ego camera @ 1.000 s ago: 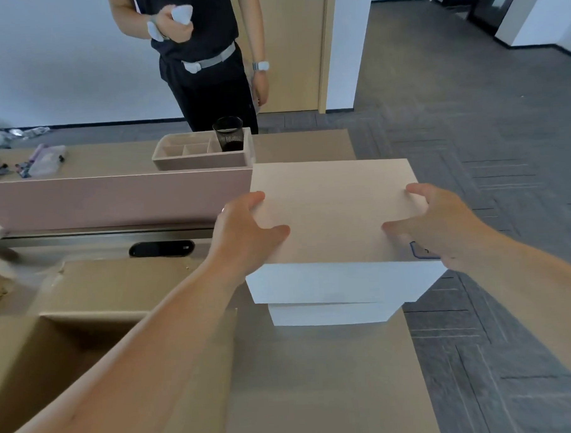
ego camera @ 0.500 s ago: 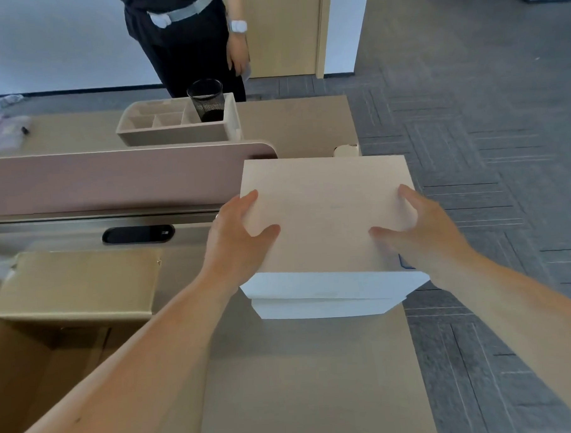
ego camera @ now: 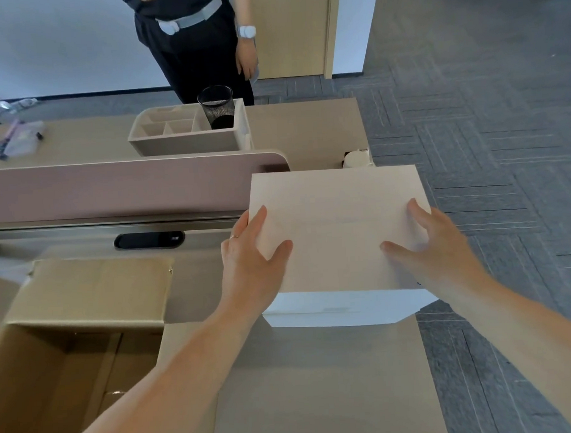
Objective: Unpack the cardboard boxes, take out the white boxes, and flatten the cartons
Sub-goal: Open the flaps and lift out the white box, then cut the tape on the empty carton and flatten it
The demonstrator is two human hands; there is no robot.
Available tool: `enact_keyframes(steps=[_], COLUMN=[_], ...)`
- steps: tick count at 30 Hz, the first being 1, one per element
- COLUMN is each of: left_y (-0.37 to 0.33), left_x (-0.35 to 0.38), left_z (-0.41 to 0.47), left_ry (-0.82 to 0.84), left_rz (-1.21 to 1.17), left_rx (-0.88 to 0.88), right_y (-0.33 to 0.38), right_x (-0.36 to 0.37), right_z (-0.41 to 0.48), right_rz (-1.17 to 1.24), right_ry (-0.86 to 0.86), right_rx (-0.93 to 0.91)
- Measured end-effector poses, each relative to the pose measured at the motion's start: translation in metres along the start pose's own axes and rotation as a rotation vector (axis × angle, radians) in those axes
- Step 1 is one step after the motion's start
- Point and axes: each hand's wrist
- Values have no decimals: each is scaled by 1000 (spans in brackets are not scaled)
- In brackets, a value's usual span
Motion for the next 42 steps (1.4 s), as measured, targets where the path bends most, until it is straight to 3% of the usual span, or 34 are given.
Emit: enact_keyframes(steps=[5,9,13,17,19,24,28,32,36,39,42], left_y=[-5,-11,7,58,89,179,244,287,306,313,317], left_x=[1,-26,-101,-198,-250,-361,-414,-430,-419,-409,-405], left_z=[0,4,-1,-12,-20,-51,-82,-97,-93,-87,-83], left_ry=[43,208,245,243,255,281,384,380,452,426,399], left_rz=[61,2,39,40,91,376,603,577,683,674,700], left_rx=[21,22,35,-71,-136,-182,-197,-297,-248,-254,-224], right_y=[7,18,38,69,81,101,103,93,91,99,101], right_x=[10,12,30,94,136,243,314,351,363,373,385], right_z=[-7,-17,-58,-133,-172,-231,-245,-248,-236,-225,-212], right_rz=[-199,-327,-231,-278,-329,-369,-524,-549,-479,-321,-351], right_ry=[-44,-104,-312,-187,-80,91,107,113,150,149,108], right_rx=[38,56,-307,-633,-683,-402,-115,125,226,299,274])
Point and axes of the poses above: each hand's wrist, its own z-axis towards the middle knuckle, its own x-axis out of the palm, y = z × x, and after that the axes turned 13 degrees about x, right-handed
